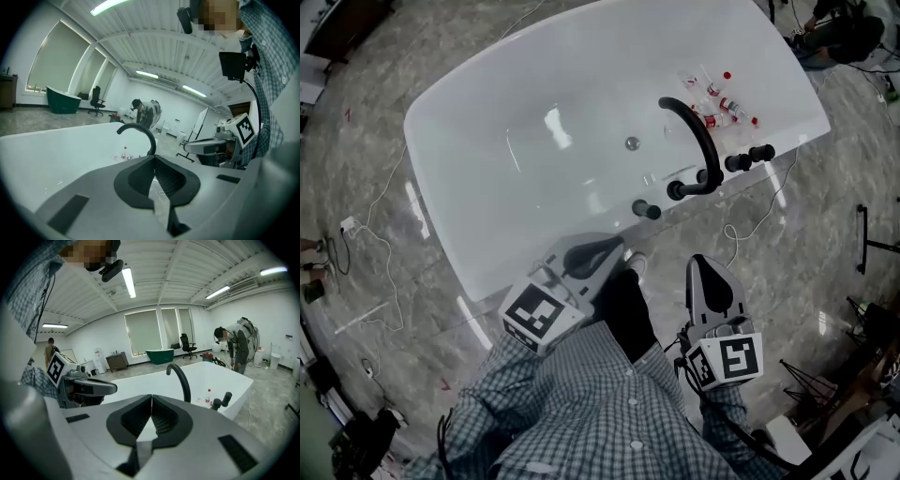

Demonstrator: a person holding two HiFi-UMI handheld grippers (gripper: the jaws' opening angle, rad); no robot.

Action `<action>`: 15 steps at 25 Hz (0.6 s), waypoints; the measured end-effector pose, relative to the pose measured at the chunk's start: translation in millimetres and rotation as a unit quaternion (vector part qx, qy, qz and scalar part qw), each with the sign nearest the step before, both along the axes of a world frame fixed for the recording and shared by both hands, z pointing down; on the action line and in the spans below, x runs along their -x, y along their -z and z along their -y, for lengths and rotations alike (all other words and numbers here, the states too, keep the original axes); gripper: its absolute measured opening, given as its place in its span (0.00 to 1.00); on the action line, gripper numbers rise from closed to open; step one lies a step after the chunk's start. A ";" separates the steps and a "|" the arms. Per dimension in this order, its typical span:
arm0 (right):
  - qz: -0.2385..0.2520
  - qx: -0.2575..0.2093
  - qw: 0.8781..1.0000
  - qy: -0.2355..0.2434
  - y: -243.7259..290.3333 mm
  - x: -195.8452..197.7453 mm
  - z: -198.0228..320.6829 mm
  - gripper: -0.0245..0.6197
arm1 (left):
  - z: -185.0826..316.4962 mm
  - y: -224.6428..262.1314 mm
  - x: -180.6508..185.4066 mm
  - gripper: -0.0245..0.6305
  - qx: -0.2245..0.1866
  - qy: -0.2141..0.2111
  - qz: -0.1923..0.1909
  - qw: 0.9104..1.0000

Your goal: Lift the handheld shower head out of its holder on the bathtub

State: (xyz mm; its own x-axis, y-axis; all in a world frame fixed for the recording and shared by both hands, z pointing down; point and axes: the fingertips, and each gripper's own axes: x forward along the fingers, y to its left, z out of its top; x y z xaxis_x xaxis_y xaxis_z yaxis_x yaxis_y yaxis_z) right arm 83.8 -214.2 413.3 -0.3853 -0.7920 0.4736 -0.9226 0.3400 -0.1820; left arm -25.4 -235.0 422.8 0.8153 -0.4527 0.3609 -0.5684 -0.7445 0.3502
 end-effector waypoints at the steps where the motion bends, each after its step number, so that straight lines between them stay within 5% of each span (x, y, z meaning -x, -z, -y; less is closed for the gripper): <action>1: -0.002 0.002 1.000 0.003 -4.1 -2.0 2.9 0.06 | 1.7 -6.9 0.5 0.05 -0.002 0.002 0.001 1.000; 15: -0.001 0.058 0.998 0.004 -90.2 -21.6 11.5 0.06 | 30.5 -107.0 -21.5 0.05 -0.047 -0.017 0.057 0.997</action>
State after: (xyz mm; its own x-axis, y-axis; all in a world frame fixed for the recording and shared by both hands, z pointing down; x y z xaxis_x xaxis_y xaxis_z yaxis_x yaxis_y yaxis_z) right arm 105.3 -225.7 503.6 -0.3897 -0.7290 0.5627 -0.9206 0.3237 -0.2182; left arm -4.0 -265.5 529.8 0.7875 -0.4615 0.4086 -0.5738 -0.7910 0.2124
